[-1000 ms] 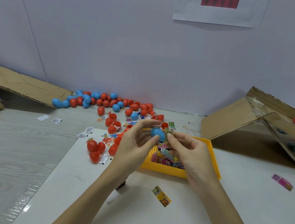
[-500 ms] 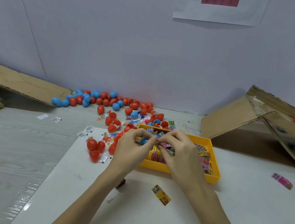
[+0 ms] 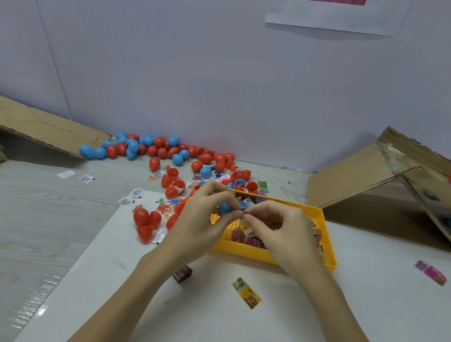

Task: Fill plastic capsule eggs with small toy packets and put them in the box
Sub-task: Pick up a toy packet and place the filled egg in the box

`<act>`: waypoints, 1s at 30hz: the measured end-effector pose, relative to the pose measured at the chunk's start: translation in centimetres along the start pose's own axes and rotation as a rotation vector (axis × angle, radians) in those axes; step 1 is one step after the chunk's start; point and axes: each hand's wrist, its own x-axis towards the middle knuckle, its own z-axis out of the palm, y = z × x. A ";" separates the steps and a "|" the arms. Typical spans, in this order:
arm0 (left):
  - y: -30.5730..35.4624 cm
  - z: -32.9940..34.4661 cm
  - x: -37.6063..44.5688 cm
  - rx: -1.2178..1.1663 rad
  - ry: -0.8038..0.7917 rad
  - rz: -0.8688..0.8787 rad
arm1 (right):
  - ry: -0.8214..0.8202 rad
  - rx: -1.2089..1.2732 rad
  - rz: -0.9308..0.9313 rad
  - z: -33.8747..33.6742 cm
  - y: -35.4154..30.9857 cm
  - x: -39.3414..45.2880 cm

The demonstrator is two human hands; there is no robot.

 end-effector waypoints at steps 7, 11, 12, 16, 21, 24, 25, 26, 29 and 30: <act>0.9 0.3 -0.2 -0.280 -0.054 -0.096 | 0.236 0.149 0.230 -0.6 0.3 0.1; 1.4 0.8 -0.2 -0.334 -0.007 -0.143 | 0.259 0.155 0.242 -0.4 0.1 0.0; 1.4 1.0 -0.2 -0.333 0.014 -0.151 | 0.248 0.172 0.252 -0.2 0.0 0.0; 1.2 1.2 -0.3 -0.321 0.101 -0.178 | 0.240 0.215 0.294 0.3 -0.2 0.0; 1.1 1.2 -0.2 -0.315 0.128 -0.214 | 0.287 0.238 0.298 0.3 -0.2 0.0; 1.3 1.2 -0.2 -0.336 0.121 -0.225 | 0.295 0.253 0.300 0.4 -0.2 0.0; 1.3 1.2 -0.2 -0.342 0.117 -0.225 | 0.292 0.243 0.296 0.4 -0.2 0.0; 1.4 1.3 -0.3 -0.347 0.114 -0.224 | 0.290 0.227 0.288 0.5 -0.2 -0.1; 1.5 1.3 -0.3 -0.363 0.113 -0.215 | 0.279 0.187 0.239 0.7 -0.2 -0.1; 1.5 1.3 -0.3 -0.368 0.120 -0.216 | 0.260 0.204 0.232 0.7 -0.3 -0.1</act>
